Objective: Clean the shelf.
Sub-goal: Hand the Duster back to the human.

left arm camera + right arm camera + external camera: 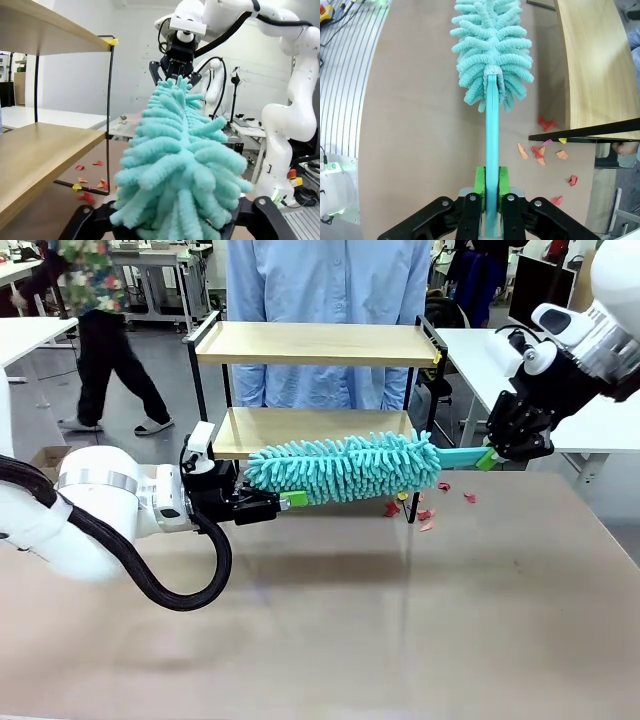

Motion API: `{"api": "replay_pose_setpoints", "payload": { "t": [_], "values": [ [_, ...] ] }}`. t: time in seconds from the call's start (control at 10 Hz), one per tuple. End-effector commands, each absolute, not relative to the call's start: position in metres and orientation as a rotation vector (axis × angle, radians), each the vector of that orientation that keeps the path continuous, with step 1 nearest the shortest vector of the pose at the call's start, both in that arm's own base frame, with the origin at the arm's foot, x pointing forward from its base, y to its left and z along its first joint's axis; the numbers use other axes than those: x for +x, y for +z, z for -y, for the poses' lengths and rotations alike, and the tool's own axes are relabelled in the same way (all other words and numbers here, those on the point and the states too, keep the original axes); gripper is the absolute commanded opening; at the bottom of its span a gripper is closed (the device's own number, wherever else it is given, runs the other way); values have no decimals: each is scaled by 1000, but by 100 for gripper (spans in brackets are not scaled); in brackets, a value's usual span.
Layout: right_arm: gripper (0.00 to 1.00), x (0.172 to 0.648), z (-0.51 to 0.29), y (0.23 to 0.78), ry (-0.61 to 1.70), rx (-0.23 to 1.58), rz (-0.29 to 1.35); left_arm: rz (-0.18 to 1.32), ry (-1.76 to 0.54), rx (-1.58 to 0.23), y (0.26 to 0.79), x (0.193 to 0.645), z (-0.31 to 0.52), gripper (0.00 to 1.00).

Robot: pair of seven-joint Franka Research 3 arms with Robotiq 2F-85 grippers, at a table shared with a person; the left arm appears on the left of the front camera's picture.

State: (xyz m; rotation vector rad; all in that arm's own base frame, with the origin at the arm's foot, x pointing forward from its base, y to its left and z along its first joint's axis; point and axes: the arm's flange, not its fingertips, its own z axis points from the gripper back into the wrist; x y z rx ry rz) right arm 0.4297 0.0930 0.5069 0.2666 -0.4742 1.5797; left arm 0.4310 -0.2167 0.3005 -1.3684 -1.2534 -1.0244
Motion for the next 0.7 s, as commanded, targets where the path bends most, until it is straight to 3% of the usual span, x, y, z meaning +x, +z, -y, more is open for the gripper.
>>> {"api": "replay_pose_setpoints", "payload": {
  "t": [0.0, 0.3, 0.6],
  "values": [
    [13, 431, -94, 509, 1568, 282, 498, 1218, -1010, -1441, 304, 432, 207, 0],
    [13, 431, -94, 509, 1568, 282, 498, 1164, -985, -1506, 303, 428, 195, 3],
    [13, 431, -94, 509, 1568, 282, 498, 1148, -970, -1541, 299, 424, 183, 0]
  ]
}}
